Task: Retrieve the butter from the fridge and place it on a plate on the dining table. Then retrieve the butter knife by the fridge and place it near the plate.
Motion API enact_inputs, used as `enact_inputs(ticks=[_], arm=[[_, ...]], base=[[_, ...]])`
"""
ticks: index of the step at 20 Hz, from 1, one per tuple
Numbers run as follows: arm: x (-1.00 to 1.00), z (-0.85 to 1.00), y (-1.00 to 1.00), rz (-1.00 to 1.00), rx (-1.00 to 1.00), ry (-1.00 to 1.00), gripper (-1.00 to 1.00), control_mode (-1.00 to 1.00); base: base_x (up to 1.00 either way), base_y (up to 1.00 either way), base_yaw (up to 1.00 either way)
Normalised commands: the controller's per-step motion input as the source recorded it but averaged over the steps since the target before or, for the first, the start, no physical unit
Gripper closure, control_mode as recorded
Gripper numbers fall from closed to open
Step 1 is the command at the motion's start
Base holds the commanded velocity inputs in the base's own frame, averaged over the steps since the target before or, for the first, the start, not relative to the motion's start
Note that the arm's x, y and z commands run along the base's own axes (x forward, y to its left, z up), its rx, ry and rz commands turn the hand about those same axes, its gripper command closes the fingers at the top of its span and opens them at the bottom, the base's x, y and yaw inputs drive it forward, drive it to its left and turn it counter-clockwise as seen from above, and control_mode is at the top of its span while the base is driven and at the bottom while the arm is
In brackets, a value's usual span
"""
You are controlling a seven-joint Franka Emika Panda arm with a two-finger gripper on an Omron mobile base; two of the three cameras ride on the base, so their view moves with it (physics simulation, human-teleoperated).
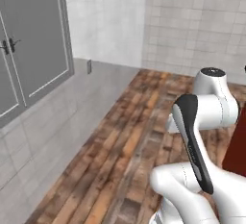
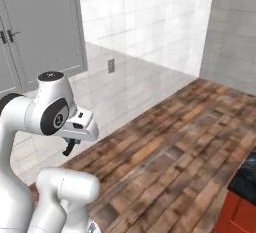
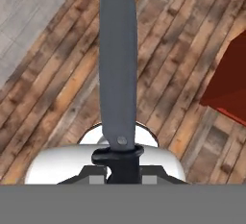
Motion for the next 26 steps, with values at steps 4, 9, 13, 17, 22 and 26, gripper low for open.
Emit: enact_inputs(ticks=[4, 9, 13, 17, 22, 26], arm=[[0.0, 0.0, 0.0, 0.0, 0.0, 0.0, 1.0, 1.0], [0.0, 0.0, 0.0, 0.0, 0.0, 0.0, 1.0, 1.0], [0.0, 0.0, 0.0, 0.0, 0.0, 0.0, 1.0, 1.0], [0.0, 0.0, 0.0, 0.0, 0.0, 0.0, 1.0, 1.0], [0.0, 0.0, 0.0, 0.0, 0.0, 0.0, 1.0, 1.0], [0.0, 0.0, 0.0, 0.0, 0.0, 0.0, 1.0, 1.0]], base=[[0.8, 0.6, -0.79], [0.86, 0.53, -0.77], [1.0, 0.56, -0.72], [1.0, 0.67, -0.57], [1.0, 0.74, -0.39], [1.0, 0.91, -0.38]])
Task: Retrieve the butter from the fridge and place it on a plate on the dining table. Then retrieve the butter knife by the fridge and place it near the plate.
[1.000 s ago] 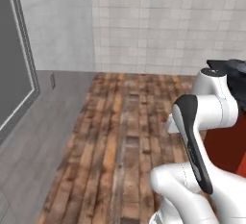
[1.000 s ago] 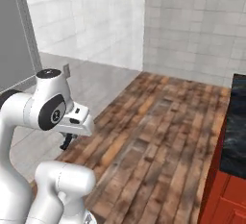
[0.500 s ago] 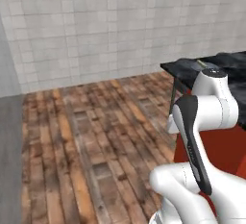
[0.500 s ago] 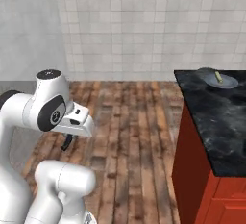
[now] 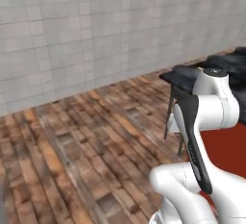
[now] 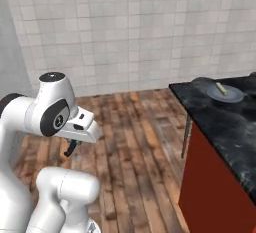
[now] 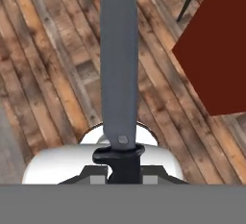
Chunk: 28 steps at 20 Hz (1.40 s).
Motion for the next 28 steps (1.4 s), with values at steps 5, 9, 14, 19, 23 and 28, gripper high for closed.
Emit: enact_inputs(ticks=[5, 9, 14, 19, 23, 28], arm=[[0.0, 0.0, 0.0, 0.0, 0.0, 0.0, 1.0, 1.0], [0.0, 0.0, 0.0, 0.0, 0.0, 0.0, 1.0, 1.0], [0.0, 0.0, 0.0, 0.0, 0.0, 0.0, 1.0, 1.0], [0.0, 0.0, 0.0, 0.0, 0.0, 0.0, 1.0, 1.0], [0.0, 0.0, 0.0, 0.0, 0.0, 0.0, 1.0, 1.0], [0.0, 0.0, 0.0, 0.0, 0.0, 0.0, 1.0, 1.0]], base=[[1.0, 0.97, -0.38], [1.0, 1.0, -0.4], [1.0, 1.0, -0.44], [1.0, 1.0, -0.5], [1.0, 1.0, -0.57], [1.0, 0.99, -0.59]])
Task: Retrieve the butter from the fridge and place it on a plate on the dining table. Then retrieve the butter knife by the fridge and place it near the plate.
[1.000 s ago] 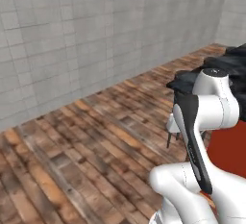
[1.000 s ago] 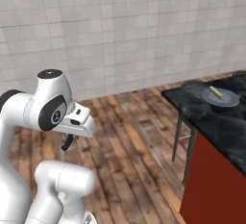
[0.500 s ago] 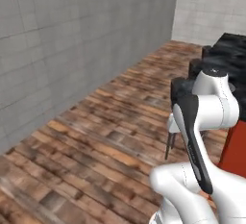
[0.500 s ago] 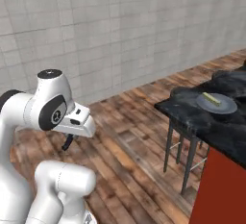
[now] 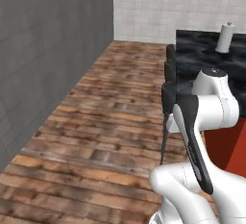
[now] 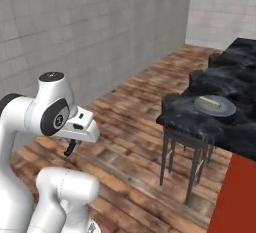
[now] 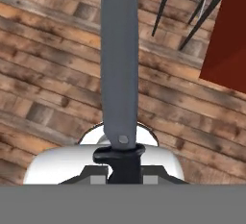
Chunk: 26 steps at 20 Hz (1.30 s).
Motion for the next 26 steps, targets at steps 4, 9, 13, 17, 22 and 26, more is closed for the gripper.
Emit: enact_inputs(ticks=[4, 9, 13, 17, 22, 26], arm=[[0.0, 0.0, 0.0, 0.0, 0.0, 0.0, 1.0, 1.0], [0.0, 0.0, 0.0, 0.0, 0.0, 0.0, 1.0, 1.0], [0.0, 0.0, 0.0, 0.0, 0.0, 0.0, 1.0, 1.0], [0.0, 0.0, 0.0, 0.0, 0.0, 0.0, 1.0, 1.0], [0.0, 0.0, 0.0, 0.0, 0.0, 0.0, 1.0, 1.0], [0.0, 0.0, 0.0, 0.0, 0.0, 0.0, 1.0, 1.0]], base=[[0.96, 1.0, -0.58], [0.82, 1.0, -0.53], [0.79, 1.0, -0.51], [0.67, 1.0, -0.5], [0.52, 0.84, -0.58], [0.51, 0.28, -0.69]])
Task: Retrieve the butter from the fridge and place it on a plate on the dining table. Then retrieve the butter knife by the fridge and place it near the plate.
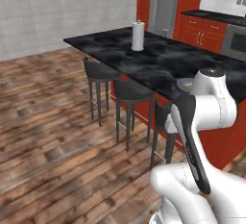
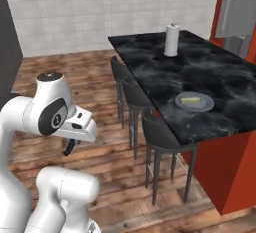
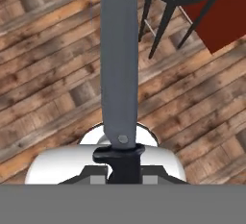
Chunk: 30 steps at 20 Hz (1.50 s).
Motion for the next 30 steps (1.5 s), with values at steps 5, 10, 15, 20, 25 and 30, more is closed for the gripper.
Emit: enact_inputs(ticks=[5, 10, 15, 20, 25, 30], arm=[[0.0, 0.0, 0.0, 0.0, 0.0, 0.0, 1.0, 1.0], [0.0, 0.0, 0.0, 0.0, 0.0, 0.0, 1.0, 1.0], [0.0, 0.0, 0.0, 0.0, 0.0, 0.0, 1.0, 1.0], [0.0, 0.0, 0.0, 0.0, 0.0, 0.0, 1.0, 1.0], [0.0, 0.0, 0.0, 0.0, 0.0, 0.0, 1.0, 1.0], [0.0, 0.0, 0.0, 0.0, 0.0, 0.0, 1.0, 1.0]], base=[[0.36, 0.22, -0.74], [0.34, 0.25, -0.79], [0.15, 0.23, -0.81], [0.0, 0.35, -0.67], [0.06, 0.77, -0.45], [0.15, 0.86, -0.24]])
